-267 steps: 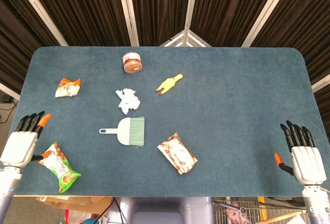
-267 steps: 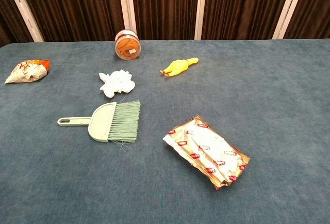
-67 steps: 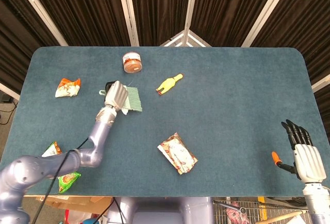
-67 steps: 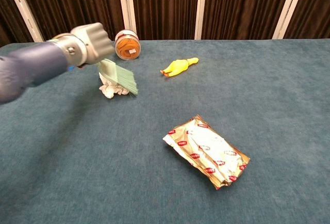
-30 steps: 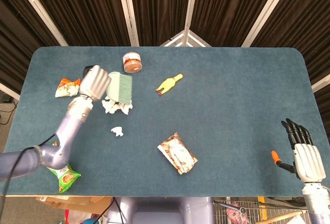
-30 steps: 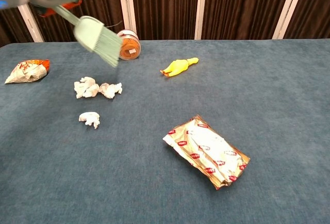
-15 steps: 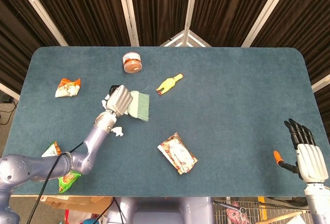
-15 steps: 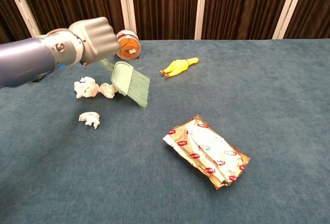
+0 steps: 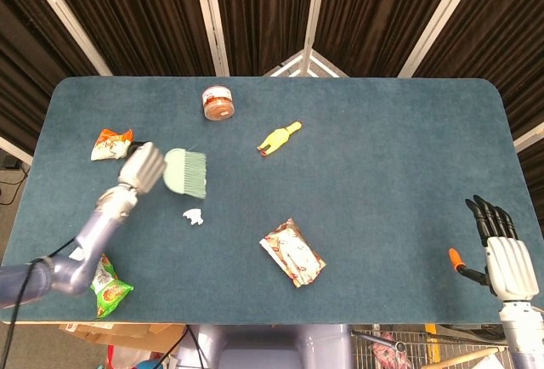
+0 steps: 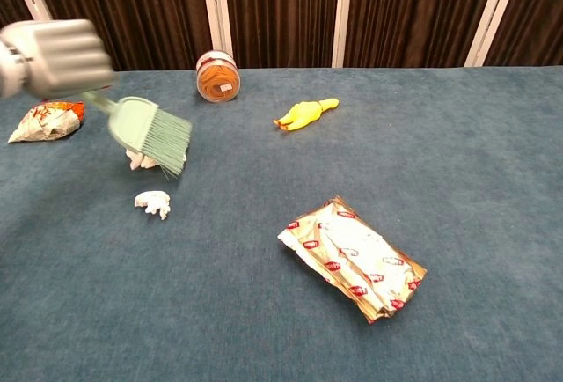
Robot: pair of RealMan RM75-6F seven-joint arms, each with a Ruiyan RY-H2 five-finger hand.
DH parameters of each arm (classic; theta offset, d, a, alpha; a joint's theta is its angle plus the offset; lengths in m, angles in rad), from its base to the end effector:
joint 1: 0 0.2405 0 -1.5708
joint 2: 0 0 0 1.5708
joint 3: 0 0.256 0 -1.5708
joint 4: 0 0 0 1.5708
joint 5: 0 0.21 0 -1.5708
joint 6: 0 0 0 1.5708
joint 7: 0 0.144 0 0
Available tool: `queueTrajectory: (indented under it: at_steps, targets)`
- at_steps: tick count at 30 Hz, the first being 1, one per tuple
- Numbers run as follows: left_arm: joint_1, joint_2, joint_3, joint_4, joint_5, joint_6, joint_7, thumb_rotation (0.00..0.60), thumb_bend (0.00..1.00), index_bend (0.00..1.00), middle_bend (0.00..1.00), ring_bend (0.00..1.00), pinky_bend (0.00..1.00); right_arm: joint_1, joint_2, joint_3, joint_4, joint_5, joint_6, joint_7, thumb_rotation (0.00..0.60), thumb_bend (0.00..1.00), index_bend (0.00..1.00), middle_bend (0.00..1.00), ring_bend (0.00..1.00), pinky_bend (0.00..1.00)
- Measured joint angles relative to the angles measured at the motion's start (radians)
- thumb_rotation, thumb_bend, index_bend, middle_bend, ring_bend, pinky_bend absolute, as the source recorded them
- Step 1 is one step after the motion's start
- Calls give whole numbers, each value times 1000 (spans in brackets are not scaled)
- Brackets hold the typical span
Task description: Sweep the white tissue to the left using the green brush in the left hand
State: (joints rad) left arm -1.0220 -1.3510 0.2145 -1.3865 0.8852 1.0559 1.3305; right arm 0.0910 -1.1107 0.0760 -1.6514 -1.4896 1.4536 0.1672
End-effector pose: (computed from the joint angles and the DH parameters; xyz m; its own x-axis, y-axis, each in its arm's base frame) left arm -0.1943 0.3928 0.0549 0.9529 -0.2042 -0.2243 -0.2822 -0.3252 -0.9026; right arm -0.3033 -0.1877 0.1581 0.2039 -0.0096 0.9789 -0.9790 -0.0084 0.2038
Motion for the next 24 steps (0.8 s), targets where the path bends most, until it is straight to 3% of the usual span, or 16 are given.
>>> queueTrajectory:
  at_steps: [5,10,18,24]
  targets:
    - [73,74,66,-5,45,17,-45,600,795,824,1000,1000,1000,-1,-4,1,-2,-1,6,-9,600,344,0,0,0,0]
    - [101,146,74,4,104,43,-112,600,795,824,1000,1000,1000,0,-8,4,-1,4,5,-16,600,344,0,0,0,0]
    - [85,207,-38,2,129,69,-195,600,795,824,1000,1000,1000,1,-11,4,1,2,6,-22,600,344,0,0,0,0]
    - [50,143,-130,3,106,62,-186,600,795,824,1000,1000,1000,0,-8,5,3,3,7,-13,600,343,0,0,0,0]
